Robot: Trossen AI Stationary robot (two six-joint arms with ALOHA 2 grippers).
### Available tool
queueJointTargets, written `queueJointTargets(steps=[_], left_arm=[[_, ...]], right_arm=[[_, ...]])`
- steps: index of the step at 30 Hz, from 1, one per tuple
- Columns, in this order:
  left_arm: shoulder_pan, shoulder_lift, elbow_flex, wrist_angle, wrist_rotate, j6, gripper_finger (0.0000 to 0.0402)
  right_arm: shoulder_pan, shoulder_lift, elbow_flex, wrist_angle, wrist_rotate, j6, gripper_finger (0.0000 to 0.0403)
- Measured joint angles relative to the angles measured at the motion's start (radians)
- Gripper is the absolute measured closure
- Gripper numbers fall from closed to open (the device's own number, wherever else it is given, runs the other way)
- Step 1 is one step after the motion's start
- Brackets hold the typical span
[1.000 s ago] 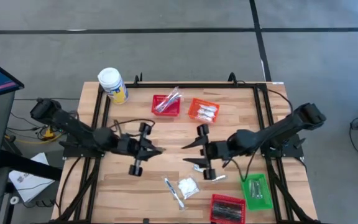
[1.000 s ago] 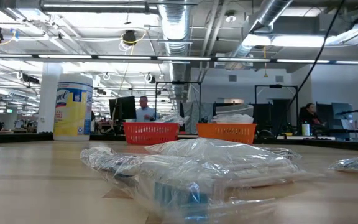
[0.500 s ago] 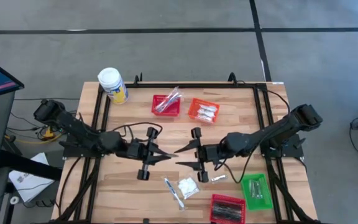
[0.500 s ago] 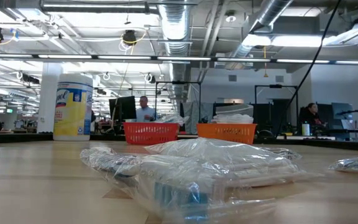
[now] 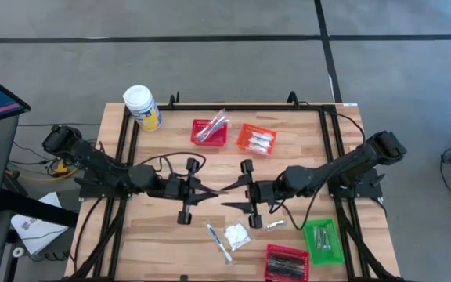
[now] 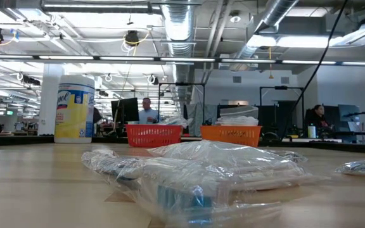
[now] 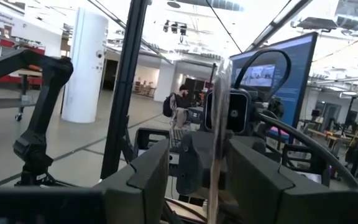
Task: Pick & Place Travel size toiletries
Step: Put the black comb into the bottom red bin
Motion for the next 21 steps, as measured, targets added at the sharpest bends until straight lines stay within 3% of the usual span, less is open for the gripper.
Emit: queueJointTargets(steps=[13, 21], left_arm=[[0.0, 0.0, 0.0, -0.011, -0.046, 0.018, 0.0396], [0.0, 0.0, 0.0, -0.015, -0.095, 0.031, 0.0396]], right_arm=[[-0.042, -0.001, 0.0, -0.014, 0.003, 0.076, 0.025], [-0.042, -0.001, 0.0, -0.014, 0.003, 0.076, 0.0286]])
